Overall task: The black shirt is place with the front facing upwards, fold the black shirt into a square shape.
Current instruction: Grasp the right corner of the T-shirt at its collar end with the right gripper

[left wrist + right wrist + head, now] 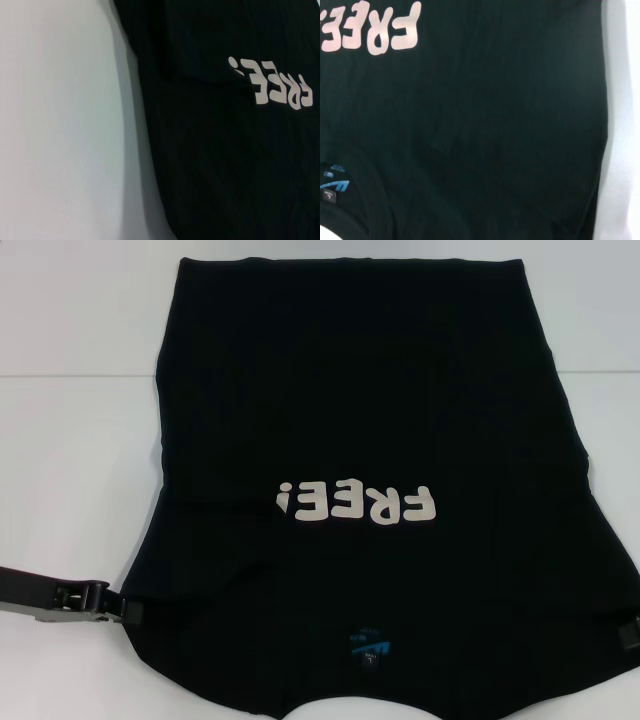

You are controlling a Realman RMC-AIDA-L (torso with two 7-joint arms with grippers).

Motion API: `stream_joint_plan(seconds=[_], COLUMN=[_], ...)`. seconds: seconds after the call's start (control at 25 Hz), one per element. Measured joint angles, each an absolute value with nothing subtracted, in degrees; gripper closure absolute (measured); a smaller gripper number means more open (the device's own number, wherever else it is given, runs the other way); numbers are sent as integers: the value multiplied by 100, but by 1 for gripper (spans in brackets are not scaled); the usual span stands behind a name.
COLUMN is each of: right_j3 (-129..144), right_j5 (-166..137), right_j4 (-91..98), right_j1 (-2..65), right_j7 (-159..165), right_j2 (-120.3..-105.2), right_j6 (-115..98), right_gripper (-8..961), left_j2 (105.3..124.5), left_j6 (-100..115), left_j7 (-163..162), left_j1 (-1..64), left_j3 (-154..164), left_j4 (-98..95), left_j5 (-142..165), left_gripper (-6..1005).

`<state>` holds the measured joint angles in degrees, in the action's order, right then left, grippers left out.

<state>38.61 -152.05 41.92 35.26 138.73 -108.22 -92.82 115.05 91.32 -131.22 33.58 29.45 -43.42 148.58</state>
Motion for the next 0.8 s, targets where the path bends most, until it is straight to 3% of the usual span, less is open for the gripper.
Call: stream_joint_plan(seconds=[0.8], right_j3=[3911], right_j5=[-15347], right_j4=[4174], right_j1=[3577], right_j7=[13886], right_j2=[-10882], right_j6=[-9220], right_gripper=[218], left_j2=[11487], left_j6=[9141], left_j7=[-13122], left_j1=[3384], left_j3=[2944], left_j4=[-4342], left_j5=[14791], left_gripper=[979])
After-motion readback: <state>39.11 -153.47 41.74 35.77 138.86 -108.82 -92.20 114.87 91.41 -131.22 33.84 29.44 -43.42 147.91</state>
